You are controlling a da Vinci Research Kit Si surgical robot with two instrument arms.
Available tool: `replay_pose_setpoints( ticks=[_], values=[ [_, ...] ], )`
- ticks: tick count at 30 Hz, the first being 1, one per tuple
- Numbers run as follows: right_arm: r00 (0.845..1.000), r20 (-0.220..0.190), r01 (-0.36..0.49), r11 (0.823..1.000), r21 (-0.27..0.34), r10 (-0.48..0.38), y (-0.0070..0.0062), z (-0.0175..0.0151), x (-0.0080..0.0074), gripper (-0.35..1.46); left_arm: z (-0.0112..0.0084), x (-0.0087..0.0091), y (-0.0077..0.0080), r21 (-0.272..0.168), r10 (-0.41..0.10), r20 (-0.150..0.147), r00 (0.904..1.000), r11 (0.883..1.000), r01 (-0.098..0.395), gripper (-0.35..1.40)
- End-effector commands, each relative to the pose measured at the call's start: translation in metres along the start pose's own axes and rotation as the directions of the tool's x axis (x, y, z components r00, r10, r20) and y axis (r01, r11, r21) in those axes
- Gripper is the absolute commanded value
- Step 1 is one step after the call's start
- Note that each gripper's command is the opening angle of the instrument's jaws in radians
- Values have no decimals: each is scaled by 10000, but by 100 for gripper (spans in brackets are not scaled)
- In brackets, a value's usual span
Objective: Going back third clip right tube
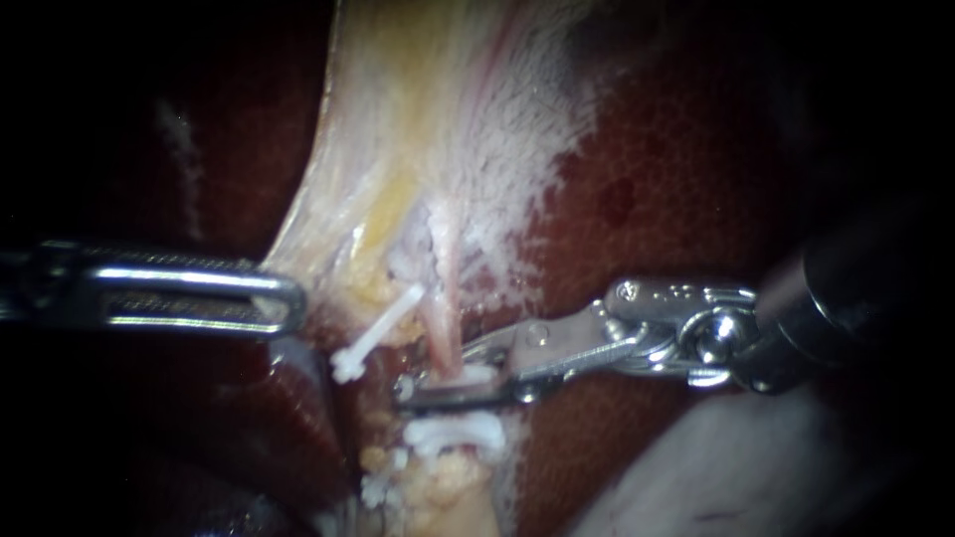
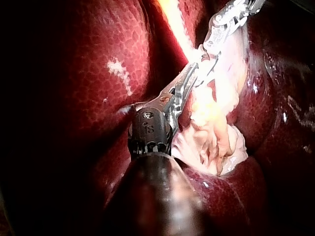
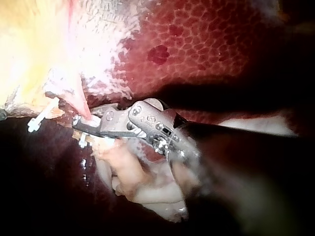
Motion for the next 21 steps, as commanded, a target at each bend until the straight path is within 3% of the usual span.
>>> replay_pose_setpoints(
  ticks=[1,19,20,21],
  values=[
    [10000,5,-1,10000,-4,1,1,0,-1,-35,0,0,0,0,-1,-2,10000,10000,1,-35],
    [9966,-28,-828,9966,-5,828,1,0,0,-35,0,0,0,-1,0,-2,10000,10000,0,-35],
    [9943,-57,-1064,9943,4,1064,1,1,0,-31,0,0,0,-1,0,-2,10000,10000,0,-35],
    [9937,-57,-1123,9937,3,1123,1,2,0,-14,0,0,0,-1,0,-2,10000,10000,0,-35]
  ],
)
